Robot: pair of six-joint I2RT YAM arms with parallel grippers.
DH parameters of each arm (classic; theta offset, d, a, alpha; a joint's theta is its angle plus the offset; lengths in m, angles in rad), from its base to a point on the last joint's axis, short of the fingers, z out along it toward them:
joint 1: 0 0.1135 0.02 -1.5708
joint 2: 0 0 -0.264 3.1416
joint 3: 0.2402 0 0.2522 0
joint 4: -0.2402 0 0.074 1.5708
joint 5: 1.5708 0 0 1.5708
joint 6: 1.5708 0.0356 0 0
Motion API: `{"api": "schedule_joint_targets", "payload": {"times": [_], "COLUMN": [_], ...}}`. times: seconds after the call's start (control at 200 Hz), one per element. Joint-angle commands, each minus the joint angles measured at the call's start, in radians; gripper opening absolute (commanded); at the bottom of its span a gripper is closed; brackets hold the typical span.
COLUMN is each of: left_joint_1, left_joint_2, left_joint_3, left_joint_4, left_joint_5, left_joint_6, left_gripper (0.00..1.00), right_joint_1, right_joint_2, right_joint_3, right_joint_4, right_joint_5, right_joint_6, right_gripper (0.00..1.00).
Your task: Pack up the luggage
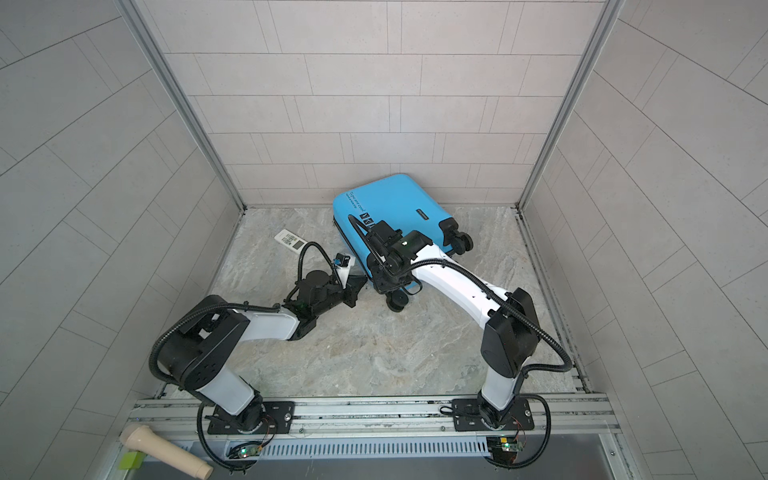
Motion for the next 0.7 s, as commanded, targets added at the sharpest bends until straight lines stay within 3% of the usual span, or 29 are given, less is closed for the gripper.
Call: {"api": "schedule_joint_targets", "payload": {"times": [0.0, 0.235, 0.575, 0.696], "left_joint_1": [-0.091, -0.134, -0.133, -0.133], "left_joint_2": [-0.053, -0.037, -0.129, -0.118], "left_joint_3": [0.01, -0.007, -0.063, -0.059], "left_joint_4": [0.048, 0.069, -0.075, -0.097], "left_joint_5": [0.138, 0.1, 0.046, 0.047], "left_joint_6": [0.021, 0.01, 0.082, 0.083], "left_gripper": [0.0, 0.0, 0.0, 0.0], "right_joint_1": [-0.006, -0.006, -0.011, -0.014], "right_joint_2": [-0.024, -0.044, -0.08, -0.082], "right_joint_3": [0.03, -0.005, 0.049, 0.051], "right_joint_4": [0.215, 0.219, 0.055, 0.05], "right_joint_5": [-0.016, -0.007, 0.224, 0.214], "right_joint_6": [0.067, 0.059, -0.111, -0.125], "right_gripper": [0.0, 0.0, 0.0, 0.0]}}
